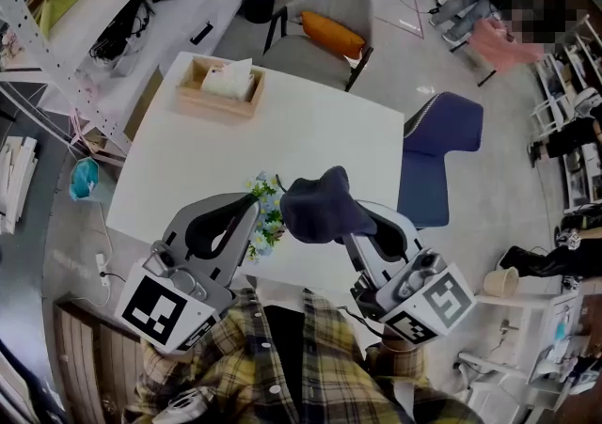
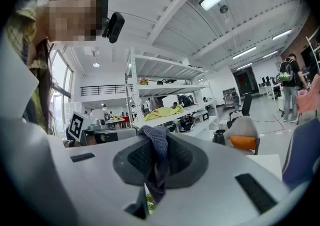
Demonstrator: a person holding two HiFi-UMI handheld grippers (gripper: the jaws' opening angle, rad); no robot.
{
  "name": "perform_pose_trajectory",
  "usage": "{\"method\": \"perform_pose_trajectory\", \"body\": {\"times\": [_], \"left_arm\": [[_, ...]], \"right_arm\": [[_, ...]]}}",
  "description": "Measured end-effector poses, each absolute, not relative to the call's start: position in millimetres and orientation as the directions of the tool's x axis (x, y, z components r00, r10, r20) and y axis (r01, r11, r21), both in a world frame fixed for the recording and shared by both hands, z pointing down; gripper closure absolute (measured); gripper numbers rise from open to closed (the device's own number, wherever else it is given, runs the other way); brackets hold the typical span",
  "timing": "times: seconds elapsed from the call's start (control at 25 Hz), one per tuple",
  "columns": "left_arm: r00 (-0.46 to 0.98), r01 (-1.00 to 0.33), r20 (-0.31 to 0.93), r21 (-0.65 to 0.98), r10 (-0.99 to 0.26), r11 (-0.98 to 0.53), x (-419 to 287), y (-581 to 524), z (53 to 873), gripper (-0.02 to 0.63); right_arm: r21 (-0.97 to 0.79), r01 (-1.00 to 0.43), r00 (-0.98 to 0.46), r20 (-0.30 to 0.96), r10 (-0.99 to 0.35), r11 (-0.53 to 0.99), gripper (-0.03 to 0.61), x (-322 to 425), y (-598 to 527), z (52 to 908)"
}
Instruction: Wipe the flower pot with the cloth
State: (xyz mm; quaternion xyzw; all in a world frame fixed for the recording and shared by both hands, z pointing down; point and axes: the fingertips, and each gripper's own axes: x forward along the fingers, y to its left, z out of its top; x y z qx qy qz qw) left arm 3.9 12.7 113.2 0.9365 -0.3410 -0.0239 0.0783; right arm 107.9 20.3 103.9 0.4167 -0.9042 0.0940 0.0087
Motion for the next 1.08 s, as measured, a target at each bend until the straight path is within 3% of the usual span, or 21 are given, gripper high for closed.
{"method": "perform_pose_trajectory", "body": {"times": [1.08], "left_arm": [[0.786,-0.616,0.059,0.154,-0.616,-0.772,8,6,110,0.604]], "right_arm": [[-0.154,-0.770,-0.637,0.133,-0.760,0.619,0.561,108,14,108]]}}
